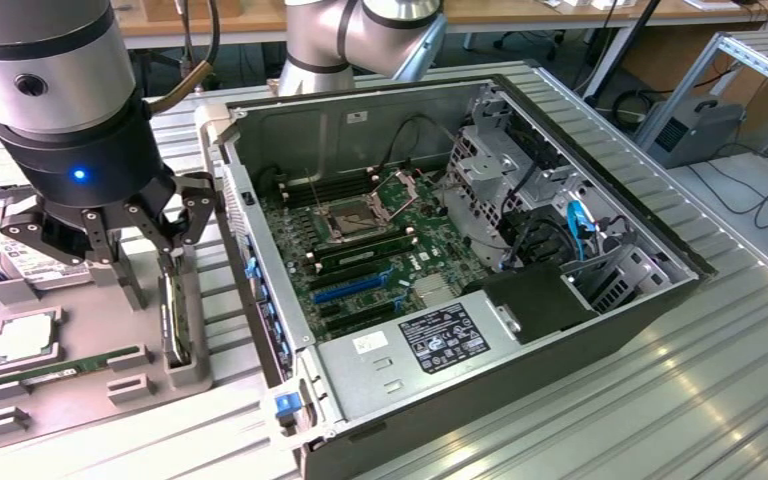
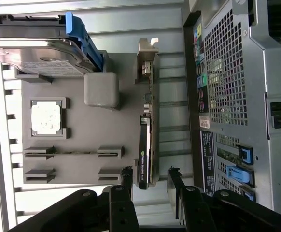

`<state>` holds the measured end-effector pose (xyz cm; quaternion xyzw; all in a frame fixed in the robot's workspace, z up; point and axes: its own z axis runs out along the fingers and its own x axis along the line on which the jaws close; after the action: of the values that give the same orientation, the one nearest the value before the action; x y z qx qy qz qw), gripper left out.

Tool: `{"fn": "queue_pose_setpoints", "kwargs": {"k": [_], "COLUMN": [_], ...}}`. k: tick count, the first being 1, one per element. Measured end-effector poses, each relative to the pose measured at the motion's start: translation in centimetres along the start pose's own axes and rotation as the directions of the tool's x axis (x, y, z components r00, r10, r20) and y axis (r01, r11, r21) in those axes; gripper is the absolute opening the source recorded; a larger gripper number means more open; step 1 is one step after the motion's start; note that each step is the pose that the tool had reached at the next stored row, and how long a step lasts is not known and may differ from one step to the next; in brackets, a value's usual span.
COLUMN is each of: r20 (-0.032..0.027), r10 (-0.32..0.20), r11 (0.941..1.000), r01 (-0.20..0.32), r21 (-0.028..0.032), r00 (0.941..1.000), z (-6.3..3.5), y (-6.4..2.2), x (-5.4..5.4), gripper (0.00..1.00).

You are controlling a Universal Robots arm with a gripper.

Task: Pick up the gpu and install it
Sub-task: 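Pick up the gpu and move the gpu toward the slot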

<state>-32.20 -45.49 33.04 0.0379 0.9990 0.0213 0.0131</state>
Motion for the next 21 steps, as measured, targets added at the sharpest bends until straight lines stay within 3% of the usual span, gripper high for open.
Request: {"fn": "queue_pose_setpoints", "kwargs": {"k": [21], "r20": [0.0000], "r10": [0.000], "r11": [1.0000], "r01": [0.000], "r21": [0.0000], "r00": [1.0000], "z": [0.55], "y": [-0.03], "x": [0.01], "gripper": [0.42]}}
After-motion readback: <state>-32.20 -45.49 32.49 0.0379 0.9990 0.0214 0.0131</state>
